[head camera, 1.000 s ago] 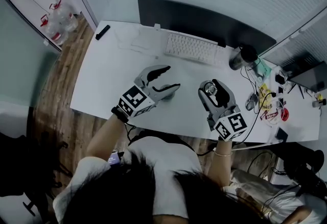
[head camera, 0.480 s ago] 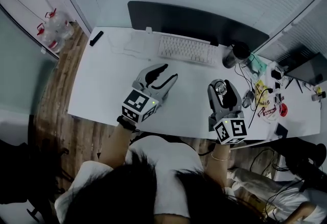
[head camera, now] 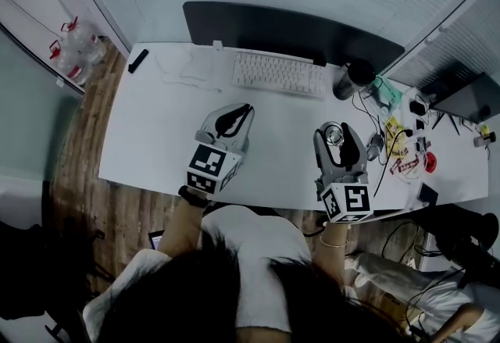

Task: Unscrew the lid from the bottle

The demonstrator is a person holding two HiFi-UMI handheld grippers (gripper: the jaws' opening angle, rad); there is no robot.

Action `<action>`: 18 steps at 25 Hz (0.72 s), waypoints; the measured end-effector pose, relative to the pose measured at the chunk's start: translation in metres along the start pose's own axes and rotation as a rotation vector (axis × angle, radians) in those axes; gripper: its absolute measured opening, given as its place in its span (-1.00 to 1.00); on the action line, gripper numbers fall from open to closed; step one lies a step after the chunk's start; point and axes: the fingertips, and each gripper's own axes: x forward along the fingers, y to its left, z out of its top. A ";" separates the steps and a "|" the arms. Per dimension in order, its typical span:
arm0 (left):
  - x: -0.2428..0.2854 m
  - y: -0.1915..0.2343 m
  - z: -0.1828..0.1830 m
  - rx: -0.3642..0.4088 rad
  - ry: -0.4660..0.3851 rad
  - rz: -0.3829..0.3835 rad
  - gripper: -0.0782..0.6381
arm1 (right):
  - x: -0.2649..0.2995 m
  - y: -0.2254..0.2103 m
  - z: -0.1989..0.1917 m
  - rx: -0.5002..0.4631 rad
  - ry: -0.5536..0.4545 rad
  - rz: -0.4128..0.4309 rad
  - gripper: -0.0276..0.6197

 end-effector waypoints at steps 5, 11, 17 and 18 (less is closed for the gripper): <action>-0.008 0.010 -0.004 0.009 0.001 0.053 -0.62 | -0.002 0.000 -0.005 -0.020 0.012 -0.009 -0.13; -0.011 0.015 -0.010 0.010 0.013 0.067 -0.62 | -0.001 0.001 -0.010 -0.013 0.028 -0.004 -0.13; -0.012 0.014 -0.010 0.014 0.016 0.063 -0.62 | 0.001 0.006 -0.012 -0.007 0.030 0.008 -0.13; -0.012 0.014 -0.010 0.015 0.015 0.063 -0.62 | 0.001 0.006 -0.012 -0.004 0.029 0.010 -0.13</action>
